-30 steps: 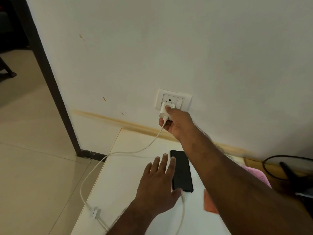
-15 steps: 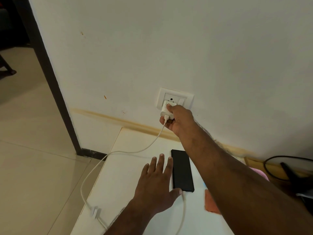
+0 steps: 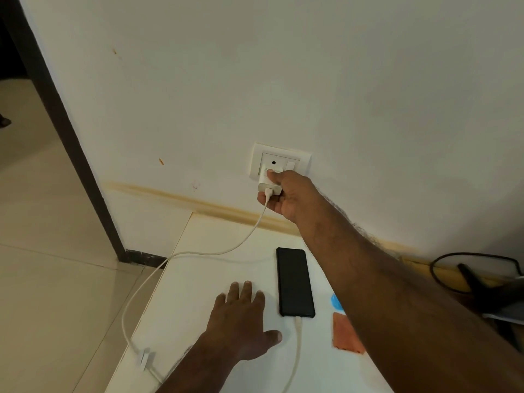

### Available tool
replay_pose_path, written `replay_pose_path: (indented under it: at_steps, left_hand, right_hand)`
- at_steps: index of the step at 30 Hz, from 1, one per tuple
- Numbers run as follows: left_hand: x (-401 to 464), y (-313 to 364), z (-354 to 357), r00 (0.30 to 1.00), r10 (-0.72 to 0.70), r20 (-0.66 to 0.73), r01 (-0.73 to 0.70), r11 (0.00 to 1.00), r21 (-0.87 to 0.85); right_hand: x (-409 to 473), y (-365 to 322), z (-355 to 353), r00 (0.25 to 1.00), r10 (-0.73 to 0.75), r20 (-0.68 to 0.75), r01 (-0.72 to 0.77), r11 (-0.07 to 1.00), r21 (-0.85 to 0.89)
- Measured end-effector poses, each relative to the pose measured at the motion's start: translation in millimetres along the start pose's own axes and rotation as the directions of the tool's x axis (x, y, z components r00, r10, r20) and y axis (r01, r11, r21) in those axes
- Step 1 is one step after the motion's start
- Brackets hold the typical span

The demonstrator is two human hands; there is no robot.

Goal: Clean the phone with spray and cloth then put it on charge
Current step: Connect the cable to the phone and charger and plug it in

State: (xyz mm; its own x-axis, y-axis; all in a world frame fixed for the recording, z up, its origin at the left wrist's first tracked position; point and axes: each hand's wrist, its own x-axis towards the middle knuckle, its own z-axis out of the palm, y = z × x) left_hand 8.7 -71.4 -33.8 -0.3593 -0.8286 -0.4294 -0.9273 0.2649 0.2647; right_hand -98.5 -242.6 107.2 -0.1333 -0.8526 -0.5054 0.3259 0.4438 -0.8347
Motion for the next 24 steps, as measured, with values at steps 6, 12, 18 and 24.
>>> replay_pose_path:
  at_steps: [6,12,18,24]
  left_hand:
    - [0.8,1.3,5.4,0.994,-0.001,0.107,-0.004,0.999,0.051]
    - [0.3,1.4,11.2,0.995,0.014,0.098,-0.024,0.995,0.096]
    - [-4.5,-3.4,19.2,0.997,0.045,0.056,-0.051,0.993,0.108]
    - [-8.6,-2.6,15.9,0.997,0.056,0.053,-0.062,0.989,0.132]
  right_hand:
    - [-2.6,1.1,-4.0,0.999,0.016,0.046,-0.017,0.999,0.028]
    - [-8.5,4.4,-25.0,0.998,0.036,0.044,-0.033,0.997,-0.072]
    - [-20.8,25.3,-58.4,0.796,-0.583,0.162,0.31,0.164,-0.937]
    - [-14.2,40.1,-72.7,0.789,-0.508,0.347,0.274,-0.215,-0.937]
